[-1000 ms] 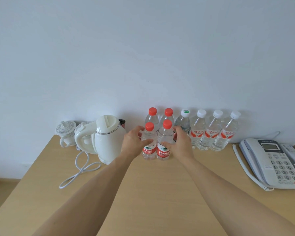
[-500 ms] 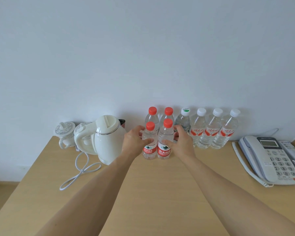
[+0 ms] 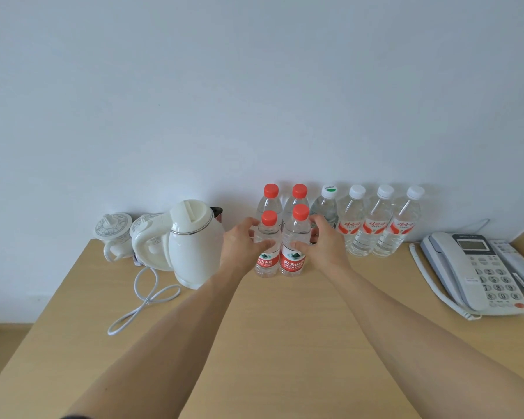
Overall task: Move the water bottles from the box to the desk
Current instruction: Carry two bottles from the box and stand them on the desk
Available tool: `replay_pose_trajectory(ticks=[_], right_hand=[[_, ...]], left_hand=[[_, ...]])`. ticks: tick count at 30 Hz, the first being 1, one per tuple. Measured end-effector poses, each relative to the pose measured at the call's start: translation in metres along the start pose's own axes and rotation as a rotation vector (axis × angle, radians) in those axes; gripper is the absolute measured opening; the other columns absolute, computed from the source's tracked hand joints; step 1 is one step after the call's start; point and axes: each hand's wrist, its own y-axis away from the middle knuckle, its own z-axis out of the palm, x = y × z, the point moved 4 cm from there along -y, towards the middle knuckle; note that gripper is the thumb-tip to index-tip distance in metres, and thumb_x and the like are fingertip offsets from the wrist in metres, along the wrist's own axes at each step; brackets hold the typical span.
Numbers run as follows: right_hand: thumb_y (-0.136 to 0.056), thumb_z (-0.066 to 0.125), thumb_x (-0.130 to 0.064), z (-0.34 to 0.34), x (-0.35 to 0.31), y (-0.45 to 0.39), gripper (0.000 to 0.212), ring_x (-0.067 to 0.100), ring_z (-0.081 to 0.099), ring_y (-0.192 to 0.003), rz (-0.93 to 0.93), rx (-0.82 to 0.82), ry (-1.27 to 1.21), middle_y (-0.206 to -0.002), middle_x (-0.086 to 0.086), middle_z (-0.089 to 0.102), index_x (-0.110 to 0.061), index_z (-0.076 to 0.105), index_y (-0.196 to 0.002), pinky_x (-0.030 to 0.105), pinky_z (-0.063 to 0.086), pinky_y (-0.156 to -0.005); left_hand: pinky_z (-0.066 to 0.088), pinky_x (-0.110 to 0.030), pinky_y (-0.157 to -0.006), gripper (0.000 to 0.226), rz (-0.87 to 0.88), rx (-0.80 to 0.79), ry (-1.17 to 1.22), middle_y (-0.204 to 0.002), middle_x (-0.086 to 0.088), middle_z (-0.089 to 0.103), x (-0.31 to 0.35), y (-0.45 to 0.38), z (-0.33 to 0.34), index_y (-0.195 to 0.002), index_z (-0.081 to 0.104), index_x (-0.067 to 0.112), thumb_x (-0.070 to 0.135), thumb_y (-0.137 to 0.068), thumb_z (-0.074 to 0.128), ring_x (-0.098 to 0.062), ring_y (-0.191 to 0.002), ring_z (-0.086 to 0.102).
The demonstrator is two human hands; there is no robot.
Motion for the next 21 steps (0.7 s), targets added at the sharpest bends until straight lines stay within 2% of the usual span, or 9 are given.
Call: replay_pose_trajectory(ticks=[8, 15, 18, 21], right_hand=[[-0.076, 0.087, -0.023, -0.001, -0.006, 0.005, 0.053, 0.015, 0.062, -0.092, 0.011, -0.005, 0.034, -0.096, -0.008, 0.061, -0.017, 0.055, -0.119, 0.027, 0.044, -0.077], [-0.076, 0.086, -0.023, -0.006, -0.015, 0.007, 0.052, 0.016, 0.059, -0.095, 0.017, -0.016, 0.126, -0.1, -0.005, 0.061, -0.014, 0.057, -0.118, 0.032, 0.048, -0.08], [-0.075, 0.082, -0.015, -0.01, -0.019, 0.009, 0.053, 0.018, 0.06, -0.097, 0.02, -0.033, 0.188, -0.105, -0.001, 0.064, -0.013, 0.058, -0.123, 0.033, 0.049, -0.082], [-0.075, 0.077, -0.009, -0.015, -0.022, 0.011, 0.051, 0.025, 0.064, -0.103, 0.033, -0.014, 0.243, -0.11, 0.005, 0.069, -0.014, 0.06, -0.122, 0.039, 0.053, -0.087]], left_hand=[[0.055, -0.036, -0.084, 0.054, -0.014, -0.041, -0.025, -0.11, -0.003, 0.065, 0.003, 0.003, -0.001, -0.126, 0.057, 0.022, 0.031, -0.078, 0.081, -0.021, -0.101, 0.063], [0.047, -0.029, -0.073, 0.057, 0.001, -0.131, -0.134, -0.107, -0.006, 0.066, 0.011, 0.001, -0.004, -0.131, 0.052, 0.018, 0.02, -0.078, 0.074, -0.023, -0.097, 0.063], [0.047, -0.029, -0.078, 0.058, 0.014, -0.141, -0.215, -0.116, -0.009, 0.065, 0.014, 0.0, -0.011, -0.138, 0.052, 0.017, 0.013, -0.082, 0.066, -0.027, -0.109, 0.06], [0.05, -0.034, -0.088, 0.053, 0.045, -0.095, -0.297, -0.125, -0.007, 0.064, 0.023, -0.003, -0.023, -0.14, 0.052, 0.018, 0.013, -0.088, 0.06, -0.027, -0.118, 0.058]])
